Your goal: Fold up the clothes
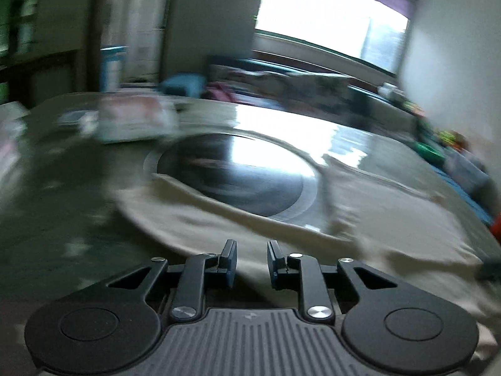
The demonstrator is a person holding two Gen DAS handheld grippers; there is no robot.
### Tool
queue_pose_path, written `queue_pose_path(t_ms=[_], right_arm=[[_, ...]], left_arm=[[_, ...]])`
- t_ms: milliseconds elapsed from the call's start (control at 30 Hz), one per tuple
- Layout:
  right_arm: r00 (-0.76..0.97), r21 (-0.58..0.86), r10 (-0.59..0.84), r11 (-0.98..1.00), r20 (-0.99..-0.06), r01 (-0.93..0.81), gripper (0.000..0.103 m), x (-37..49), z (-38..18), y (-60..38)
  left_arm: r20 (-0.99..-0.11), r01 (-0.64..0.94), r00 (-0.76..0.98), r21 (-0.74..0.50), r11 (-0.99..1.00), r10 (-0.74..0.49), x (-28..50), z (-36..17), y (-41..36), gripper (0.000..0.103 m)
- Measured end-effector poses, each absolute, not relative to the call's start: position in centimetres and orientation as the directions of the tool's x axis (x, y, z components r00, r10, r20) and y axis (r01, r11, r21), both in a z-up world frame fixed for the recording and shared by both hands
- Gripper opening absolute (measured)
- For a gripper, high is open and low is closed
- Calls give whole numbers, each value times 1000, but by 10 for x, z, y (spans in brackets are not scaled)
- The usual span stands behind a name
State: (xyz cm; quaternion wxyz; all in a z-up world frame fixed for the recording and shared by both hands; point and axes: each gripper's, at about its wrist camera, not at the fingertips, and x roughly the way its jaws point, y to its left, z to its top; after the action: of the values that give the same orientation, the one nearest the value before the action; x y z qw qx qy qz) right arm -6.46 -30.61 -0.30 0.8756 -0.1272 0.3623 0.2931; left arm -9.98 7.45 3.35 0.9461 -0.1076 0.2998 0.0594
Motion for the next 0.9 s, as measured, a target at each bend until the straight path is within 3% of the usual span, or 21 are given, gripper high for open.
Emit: queue_pose_path(t_ms=[67, 333, 500, 533, 567, 600, 667, 900], right_arm=[[559, -10, 417, 795, -717, -606, 24, -64, -8, -302], [563, 5, 451, 784, -692, -621, 25, -70, 3, -293], [568, 6, 453, 786, -687, -619, 25, -73, 5, -292], [571, 8, 453, 788, -685, -616, 25, -74, 6, -293], [574, 9, 453, 790, -682, -612, 25, -74, 6, -294], [577, 11, 452, 793, -680, -609, 25, -74, 7, -295], [583, 16, 453, 799, -675, -602, 25, -76, 8, -297], [613, 29, 452, 819, -648, -573, 25, -81, 12, -308]], left_arm=[[-583, -270, 802, -153, 951, 134, -95, 33, 92, 37], [-600, -444, 747, -130, 887, 286, -70, 26, 138, 38], [-612, -452, 739, -138, 881, 283, -60, 20, 141, 33], [-611, -452, 739, -137, 882, 284, -59, 19, 141, 29], [-609, -451, 740, -137, 882, 284, -58, 19, 141, 16], [-608, -451, 741, -136, 882, 285, -58, 19, 141, 10], [-600, -446, 752, -157, 881, 273, -57, 21, 141, 6], [-498, -265, 859, -235, 935, 118, -67, 64, 95, 5]])
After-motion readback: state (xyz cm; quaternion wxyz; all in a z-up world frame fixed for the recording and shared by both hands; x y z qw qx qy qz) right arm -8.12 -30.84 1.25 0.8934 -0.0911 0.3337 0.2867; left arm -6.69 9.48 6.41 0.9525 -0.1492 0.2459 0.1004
